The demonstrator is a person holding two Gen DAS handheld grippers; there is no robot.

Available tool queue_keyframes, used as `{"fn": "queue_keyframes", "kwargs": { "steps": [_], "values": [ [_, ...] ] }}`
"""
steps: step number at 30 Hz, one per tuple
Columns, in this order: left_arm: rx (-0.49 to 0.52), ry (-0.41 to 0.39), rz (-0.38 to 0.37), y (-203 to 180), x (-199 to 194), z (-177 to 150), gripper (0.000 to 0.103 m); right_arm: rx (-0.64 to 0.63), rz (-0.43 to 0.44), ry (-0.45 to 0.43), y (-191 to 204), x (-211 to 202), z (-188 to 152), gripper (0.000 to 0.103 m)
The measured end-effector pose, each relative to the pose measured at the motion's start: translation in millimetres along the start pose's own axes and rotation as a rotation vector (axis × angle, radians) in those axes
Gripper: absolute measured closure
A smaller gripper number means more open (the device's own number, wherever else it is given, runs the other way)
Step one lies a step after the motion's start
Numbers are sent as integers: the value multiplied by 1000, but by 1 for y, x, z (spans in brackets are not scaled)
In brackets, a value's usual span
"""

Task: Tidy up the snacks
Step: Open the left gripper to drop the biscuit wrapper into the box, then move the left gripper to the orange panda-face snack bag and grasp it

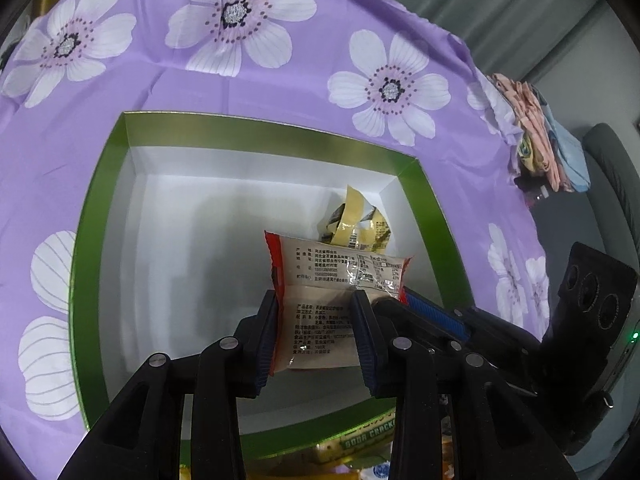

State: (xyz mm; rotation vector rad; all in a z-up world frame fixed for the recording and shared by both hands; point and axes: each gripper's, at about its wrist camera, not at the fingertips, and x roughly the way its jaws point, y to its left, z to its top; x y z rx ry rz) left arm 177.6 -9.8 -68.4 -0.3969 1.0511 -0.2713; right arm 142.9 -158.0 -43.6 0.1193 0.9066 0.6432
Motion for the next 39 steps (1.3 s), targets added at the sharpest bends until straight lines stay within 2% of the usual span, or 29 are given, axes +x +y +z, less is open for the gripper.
{"fn": "queue_keyframes", "kwargs": {
  "steps": [10,13,15,17,18,22,23,25,28,30,32,39],
  "values": [
    [5,1,57,-1,6,-3,68,44,-33,43,-6,8,-1,80],
    [6,-6,63,-2,3,-4,66,46,-47,40,-6,6,-1,71],
    [5,-13,69,-3,1,-3,49,52,-58,30,-7,2,-2,61],
    [12,-28,96,-4,-4,-4,35,55,-63,18,-7,-3,-2,59],
    [15,-36,102,-5,-7,-5,32,58,-58,13,-7,-7,-2,59],
    [29,-63,132,-8,-20,-7,29,67,-52,-9,-4,-20,-2,51],
    [36,-75,140,-9,-25,-7,24,67,-51,-16,-2,-24,-3,47],
    [50,-103,163,-12,-36,-10,22,65,-54,-32,1,-34,-3,43],
    [52,-119,170,-13,-48,-14,19,68,-59,-47,5,-50,-5,41],
    [47,-138,171,-13,-59,-19,13,70,-61,-64,5,-61,-8,30],
    [45,-163,162,-13,-71,-26,8,65,-68,-79,6,-74,-11,29],
    [35,-189,153,-10,-98,-53,8,109,-81,-142,-3,-114,-38,22]
  ]
}}
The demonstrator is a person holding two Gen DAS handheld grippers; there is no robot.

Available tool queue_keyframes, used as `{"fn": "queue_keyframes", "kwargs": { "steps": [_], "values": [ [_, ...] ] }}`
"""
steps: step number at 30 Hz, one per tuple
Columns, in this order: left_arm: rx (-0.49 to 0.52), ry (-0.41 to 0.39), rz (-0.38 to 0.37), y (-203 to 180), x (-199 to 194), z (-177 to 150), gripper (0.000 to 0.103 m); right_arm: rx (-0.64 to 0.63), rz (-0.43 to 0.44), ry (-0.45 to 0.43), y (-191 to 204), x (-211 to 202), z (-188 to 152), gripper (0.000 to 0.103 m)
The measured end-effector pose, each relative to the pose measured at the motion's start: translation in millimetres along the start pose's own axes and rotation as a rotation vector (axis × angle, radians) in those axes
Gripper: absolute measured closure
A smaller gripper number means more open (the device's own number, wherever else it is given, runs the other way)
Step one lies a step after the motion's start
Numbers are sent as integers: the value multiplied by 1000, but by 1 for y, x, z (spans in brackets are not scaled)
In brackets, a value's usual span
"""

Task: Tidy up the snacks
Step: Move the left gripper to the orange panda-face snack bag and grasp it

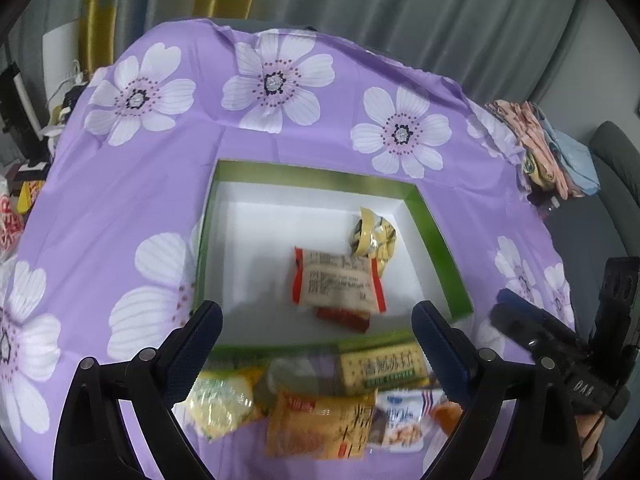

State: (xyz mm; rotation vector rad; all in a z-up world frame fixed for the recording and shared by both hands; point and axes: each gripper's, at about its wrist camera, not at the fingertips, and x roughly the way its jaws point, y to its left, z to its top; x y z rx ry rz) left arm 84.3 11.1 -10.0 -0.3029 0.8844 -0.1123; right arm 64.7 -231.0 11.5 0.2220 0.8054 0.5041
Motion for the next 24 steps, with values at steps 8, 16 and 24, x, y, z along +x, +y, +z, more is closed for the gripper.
{"fn": "queue_keyframes", "kwargs": {
  "steps": [8,16,24],
  "values": [
    [-14,14,-21,-2,-19,-35,8,110,-9,-7,-22,-31,-33,22],
    [-7,49,-72,-20,-23,-60,8,202,3,8,-39,-44,-54,21],
    [9,105,-157,-50,-16,-74,8,168,-35,11,-40,-55,-62,21]
  ]
}}
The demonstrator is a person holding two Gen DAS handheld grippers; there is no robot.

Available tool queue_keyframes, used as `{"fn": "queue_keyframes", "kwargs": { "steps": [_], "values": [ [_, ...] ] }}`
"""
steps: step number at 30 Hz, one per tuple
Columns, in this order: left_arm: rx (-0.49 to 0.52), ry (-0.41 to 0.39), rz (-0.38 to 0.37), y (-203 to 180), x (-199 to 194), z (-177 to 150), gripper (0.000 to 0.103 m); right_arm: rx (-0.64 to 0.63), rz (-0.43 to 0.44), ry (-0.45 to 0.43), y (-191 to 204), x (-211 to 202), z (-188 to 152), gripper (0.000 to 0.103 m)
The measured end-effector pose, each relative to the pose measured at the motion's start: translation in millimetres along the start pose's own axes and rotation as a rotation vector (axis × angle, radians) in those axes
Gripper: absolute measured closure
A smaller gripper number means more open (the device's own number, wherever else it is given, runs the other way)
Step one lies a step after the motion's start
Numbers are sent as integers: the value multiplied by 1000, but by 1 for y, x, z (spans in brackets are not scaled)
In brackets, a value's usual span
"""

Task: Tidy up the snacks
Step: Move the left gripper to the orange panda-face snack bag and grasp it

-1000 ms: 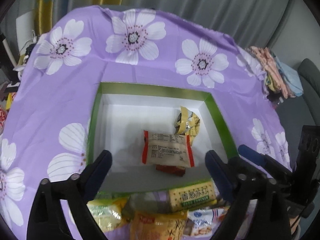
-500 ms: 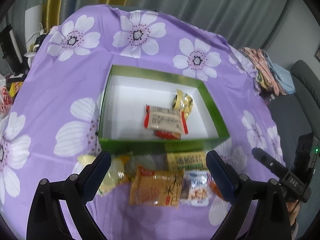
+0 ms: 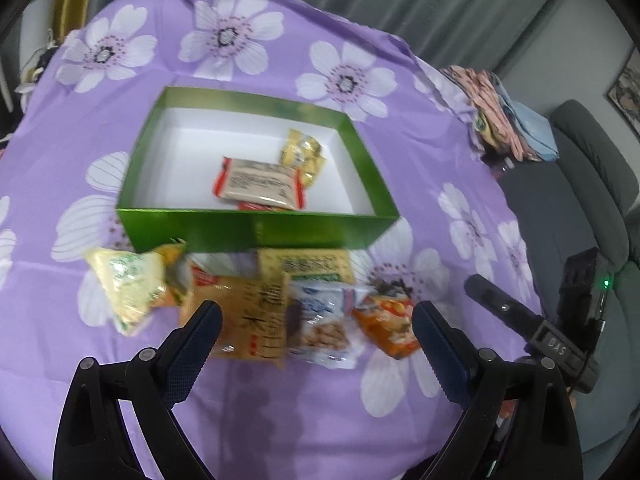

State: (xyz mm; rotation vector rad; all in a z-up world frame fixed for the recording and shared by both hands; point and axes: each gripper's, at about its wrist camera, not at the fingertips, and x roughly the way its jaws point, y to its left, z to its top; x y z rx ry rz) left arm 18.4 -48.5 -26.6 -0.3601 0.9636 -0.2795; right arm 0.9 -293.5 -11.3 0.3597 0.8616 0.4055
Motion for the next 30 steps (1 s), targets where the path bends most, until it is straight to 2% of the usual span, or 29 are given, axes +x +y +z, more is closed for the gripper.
{"fn": "queue_keyframes", "kwargs": {
  "steps": [5,11,17,21,25,30],
  "values": [
    [-9,35,-89,-16,8,-3,8,32,18,3,-15,-6,-1,21],
    [-22,54,-121,-27,17,-1,8,48,2,11,-29,-10,-4,21],
    [-65,109,-175,-34,34,-7,8,30,8,90,-36,3,-14,21],
    [-89,143,-175,-39,48,-8,8,5,67,133,-31,14,-25,21],
    [-85,175,-205,-49,59,-11,8,-38,90,163,-25,25,-31,21],
    [-67,212,-192,-63,80,-8,8,-48,115,191,-23,40,-33,21]
  ]
}}
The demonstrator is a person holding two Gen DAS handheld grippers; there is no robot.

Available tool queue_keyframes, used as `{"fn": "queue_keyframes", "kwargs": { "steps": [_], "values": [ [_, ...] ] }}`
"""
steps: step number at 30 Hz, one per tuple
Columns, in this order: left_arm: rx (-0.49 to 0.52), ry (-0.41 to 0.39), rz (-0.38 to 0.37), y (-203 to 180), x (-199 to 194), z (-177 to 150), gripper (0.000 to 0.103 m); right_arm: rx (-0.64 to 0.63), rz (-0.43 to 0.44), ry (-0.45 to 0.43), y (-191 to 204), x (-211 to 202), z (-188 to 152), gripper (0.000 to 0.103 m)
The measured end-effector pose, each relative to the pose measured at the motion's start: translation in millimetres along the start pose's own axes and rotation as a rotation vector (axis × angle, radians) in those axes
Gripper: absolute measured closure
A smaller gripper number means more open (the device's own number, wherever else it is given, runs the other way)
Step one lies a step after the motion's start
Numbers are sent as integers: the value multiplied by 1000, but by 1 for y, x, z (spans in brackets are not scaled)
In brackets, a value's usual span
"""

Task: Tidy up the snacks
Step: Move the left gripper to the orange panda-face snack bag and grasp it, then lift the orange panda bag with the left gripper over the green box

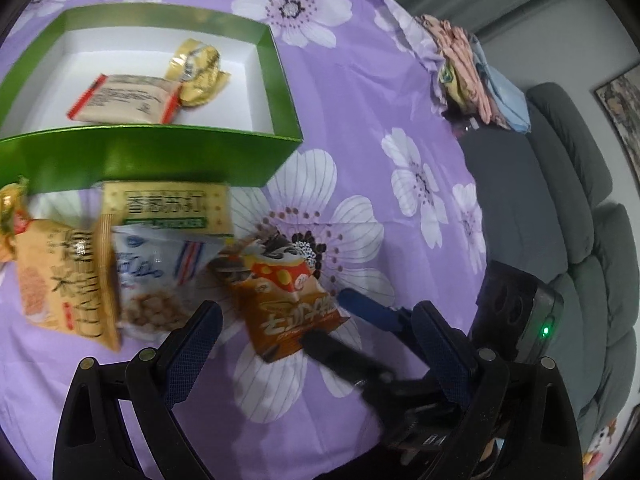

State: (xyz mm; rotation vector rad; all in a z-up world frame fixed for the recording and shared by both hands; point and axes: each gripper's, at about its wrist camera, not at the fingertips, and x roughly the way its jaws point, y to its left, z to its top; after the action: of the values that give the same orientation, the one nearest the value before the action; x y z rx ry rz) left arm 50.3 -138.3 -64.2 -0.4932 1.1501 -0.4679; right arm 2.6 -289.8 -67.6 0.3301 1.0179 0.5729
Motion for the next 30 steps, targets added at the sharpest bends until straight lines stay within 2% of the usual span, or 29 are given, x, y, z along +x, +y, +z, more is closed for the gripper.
{"fn": "queue_keyframes", "kwargs": {
  "steps": [5,10,14,16,18,24,30],
  "values": [
    [17,48,52,-4,24,4,8,-23,37,26,4,12,-2,22],
    [-19,78,71,6,40,4,10,-41,72,40,7,19,-5,35],
    [-32,87,83,12,44,5,30,-94,64,40,14,22,-8,51],
    [-31,79,96,15,42,5,37,-100,86,39,14,22,-9,60],
    [-29,80,101,18,41,5,44,-109,85,41,13,23,-10,63],
    [1,72,111,10,38,2,46,-172,67,2,23,15,-17,70],
    [44,34,91,-8,23,-1,46,-199,64,-50,25,-8,-17,71]
  ]
}}
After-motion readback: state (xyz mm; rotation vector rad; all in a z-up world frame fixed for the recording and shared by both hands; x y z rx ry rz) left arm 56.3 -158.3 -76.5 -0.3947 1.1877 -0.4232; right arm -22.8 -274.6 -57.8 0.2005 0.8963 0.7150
